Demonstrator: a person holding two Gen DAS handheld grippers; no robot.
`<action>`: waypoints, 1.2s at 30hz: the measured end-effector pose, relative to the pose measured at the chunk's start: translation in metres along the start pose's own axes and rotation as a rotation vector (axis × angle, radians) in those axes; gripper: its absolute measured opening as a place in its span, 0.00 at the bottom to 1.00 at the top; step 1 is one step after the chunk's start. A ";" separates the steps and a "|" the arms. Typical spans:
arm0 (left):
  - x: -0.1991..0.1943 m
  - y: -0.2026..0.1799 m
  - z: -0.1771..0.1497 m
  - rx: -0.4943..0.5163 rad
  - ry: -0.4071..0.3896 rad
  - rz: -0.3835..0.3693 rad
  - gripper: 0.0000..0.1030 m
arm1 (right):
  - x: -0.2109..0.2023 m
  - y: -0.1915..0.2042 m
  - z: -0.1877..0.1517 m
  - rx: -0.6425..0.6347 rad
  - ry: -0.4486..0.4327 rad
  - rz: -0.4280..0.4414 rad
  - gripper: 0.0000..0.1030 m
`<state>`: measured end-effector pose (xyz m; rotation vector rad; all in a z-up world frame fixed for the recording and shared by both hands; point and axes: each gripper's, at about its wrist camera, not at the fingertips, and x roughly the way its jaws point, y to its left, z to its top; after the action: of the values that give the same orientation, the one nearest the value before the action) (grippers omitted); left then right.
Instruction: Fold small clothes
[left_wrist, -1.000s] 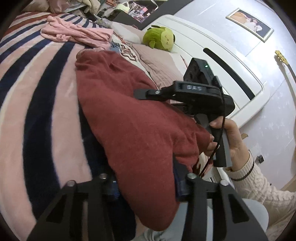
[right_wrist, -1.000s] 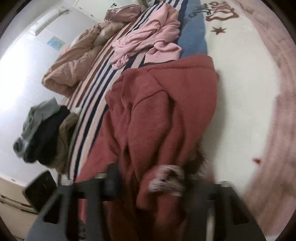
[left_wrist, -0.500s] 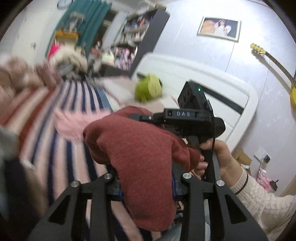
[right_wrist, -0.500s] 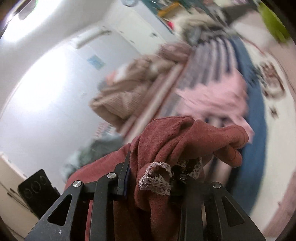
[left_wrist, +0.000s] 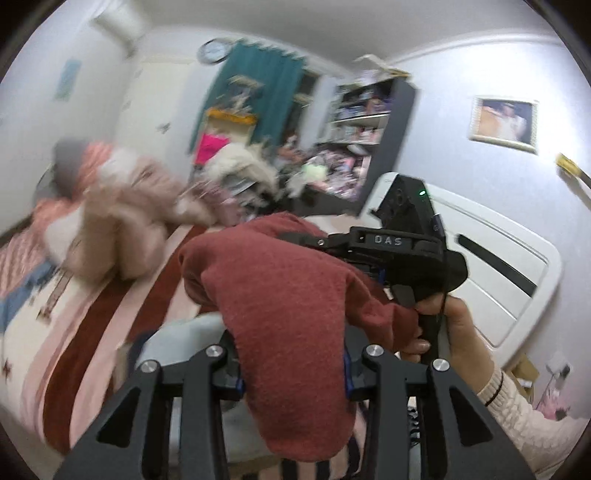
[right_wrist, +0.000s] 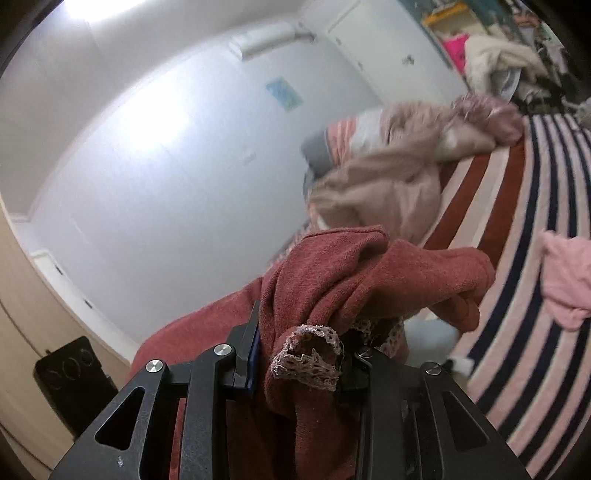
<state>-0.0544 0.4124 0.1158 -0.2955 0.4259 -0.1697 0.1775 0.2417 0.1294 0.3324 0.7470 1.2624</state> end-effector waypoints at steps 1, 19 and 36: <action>0.002 0.017 -0.006 -0.025 0.022 0.026 0.33 | 0.023 -0.001 -0.004 0.004 0.040 -0.019 0.23; 0.019 0.086 -0.067 -0.181 0.079 0.062 0.74 | 0.076 -0.033 -0.050 -0.060 0.222 -0.171 0.69; 0.012 -0.101 -0.129 0.114 -0.182 0.418 0.82 | -0.124 -0.060 -0.161 -0.159 0.050 -0.344 0.73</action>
<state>-0.1088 0.2826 0.0312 -0.1035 0.2882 0.2399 0.1000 0.0798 0.0159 0.0393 0.7069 0.9980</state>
